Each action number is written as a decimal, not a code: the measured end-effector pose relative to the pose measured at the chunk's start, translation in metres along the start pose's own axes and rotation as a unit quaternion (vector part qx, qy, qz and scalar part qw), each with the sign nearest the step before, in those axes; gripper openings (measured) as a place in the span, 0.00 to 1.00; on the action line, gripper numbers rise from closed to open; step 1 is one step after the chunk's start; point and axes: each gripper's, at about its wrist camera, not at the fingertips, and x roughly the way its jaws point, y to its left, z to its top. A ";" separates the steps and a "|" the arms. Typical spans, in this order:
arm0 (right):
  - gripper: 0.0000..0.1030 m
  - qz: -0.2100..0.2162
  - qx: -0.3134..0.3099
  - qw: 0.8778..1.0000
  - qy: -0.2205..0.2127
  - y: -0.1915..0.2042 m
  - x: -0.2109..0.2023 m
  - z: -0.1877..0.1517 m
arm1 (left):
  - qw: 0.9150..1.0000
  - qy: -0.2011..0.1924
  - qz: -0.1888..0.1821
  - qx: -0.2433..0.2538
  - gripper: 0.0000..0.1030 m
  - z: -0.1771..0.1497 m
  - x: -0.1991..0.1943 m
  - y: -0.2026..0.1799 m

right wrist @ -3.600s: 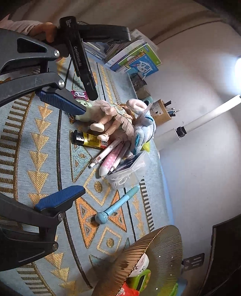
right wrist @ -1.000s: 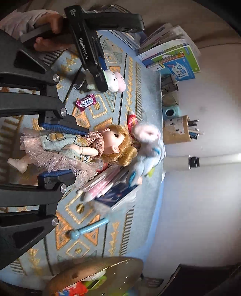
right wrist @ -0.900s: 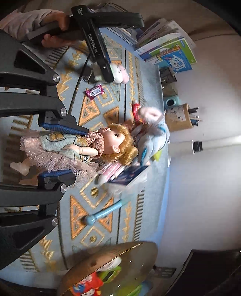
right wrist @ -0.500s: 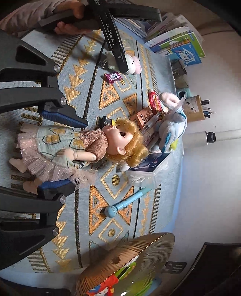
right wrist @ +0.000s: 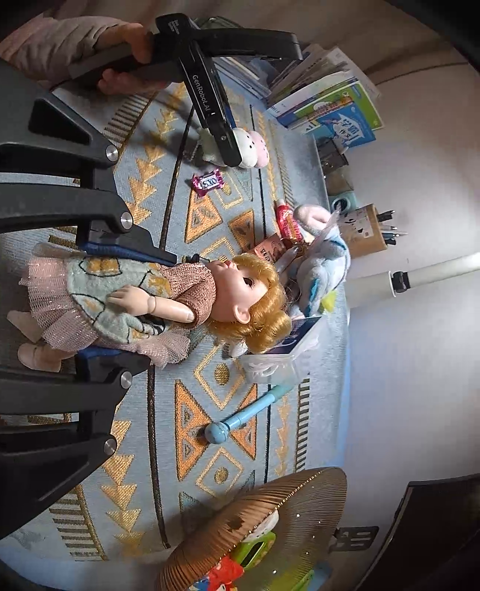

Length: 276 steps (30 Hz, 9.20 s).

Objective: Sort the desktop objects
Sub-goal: 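Carry the doll with the right gripper into the bowl while the left gripper drops the plush there, then grasp the red toothpaste tube with the left gripper, then grasp the yellow glue stick with the right gripper while the left gripper holds the toothpaste, then carry the glue stick with the right gripper over the bowl while the left gripper lowers the toothpaste in, then grasp the purple candy bar with the left gripper while the right gripper grasps the blue pen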

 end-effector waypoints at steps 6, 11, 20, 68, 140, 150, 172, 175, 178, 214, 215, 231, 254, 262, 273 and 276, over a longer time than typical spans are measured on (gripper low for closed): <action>0.35 -0.014 0.031 0.998 -0.051 -0.025 -0.040 0.012 | 0.998 -0.051 -0.042 0.022 0.54 0.020 -0.036 -0.046; 0.35 -0.063 0.070 0.991 -0.100 -0.070 -0.080 0.023 | 0.990 -0.063 -0.102 0.072 0.54 0.049 -0.040 -0.109; 0.35 -0.156 0.153 0.967 -0.135 -0.166 -0.109 0.036 | 0.965 -0.022 -0.201 0.169 0.54 0.084 0.017 -0.245; 0.79 -0.028 0.031 0.998 -0.048 -0.014 0.006 0.017 | 0.994 0.054 -0.012 -0.095 0.71 0.072 0.047 0.045; 0.23 -0.054 0.025 0.996 0.059 0.013 0.035 -0.007 | 0.992 0.075 -0.043 0.092 0.21 0.009 0.026 -0.007; 0.23 -0.057 0.067 0.995 0.047 -0.021 0.008 -0.022 | 0.988 0.098 -0.034 0.113 0.21 -0.007 0.033 -0.037; 0.23 -0.075 0.017 0.997 0.019 -0.013 0.003 -0.019 | 0.992 0.021 -0.021 0.119 0.13 0.003 -0.010 -0.064; 0.23 -0.068 0.031 0.997 -0.004 -0.020 -0.016 -0.012 | 0.991 0.004 -0.040 0.128 0.11 0.010 -0.025 -0.082; 0.23 -0.078 0.033 0.996 -0.026 -0.022 -0.029 -0.009 | 0.988 -0.011 -0.057 0.143 0.09 0.017 -0.028 -0.101; 0.23 -0.138 0.224 0.950 -0.170 -0.200 -0.089 0.039 | 0.942 0.019 -0.267 0.200 0.09 0.110 0.094 -0.365; 0.23 -0.137 0.225 0.950 -0.167 -0.202 -0.085 0.040 | 0.944 0.027 -0.267 0.194 0.09 0.110 0.102 -0.365; 0.60 -0.087 0.233 0.948 -0.199 -0.184 -0.110 0.016 | 0.956 0.016 -0.281 0.080 0.47 0.099 0.066 -0.270; 0.72 -0.021 0.072 0.996 -0.038 -0.028 0.022 0.016 | 0.998 0.068 -0.017 -0.002 0.57 -0.007 0.011 -0.048; 0.73 -0.024 0.097 0.994 -0.037 -0.042 0.022 0.015 | 0.994 0.071 0.071 0.038 0.55 -0.026 0.042 -0.083; 0.73 -0.084 0.075 0.993 -0.034 -0.054 0.020 0.036 | 0.999 0.044 0.007 -0.016 0.13 -0.019 0.044 -0.063; 0.72 -0.095 0.046 0.994 0.003 -0.050 0.037 0.046 | 0.999 0.044 0.001 -0.019 0.13 -0.018 0.043 -0.063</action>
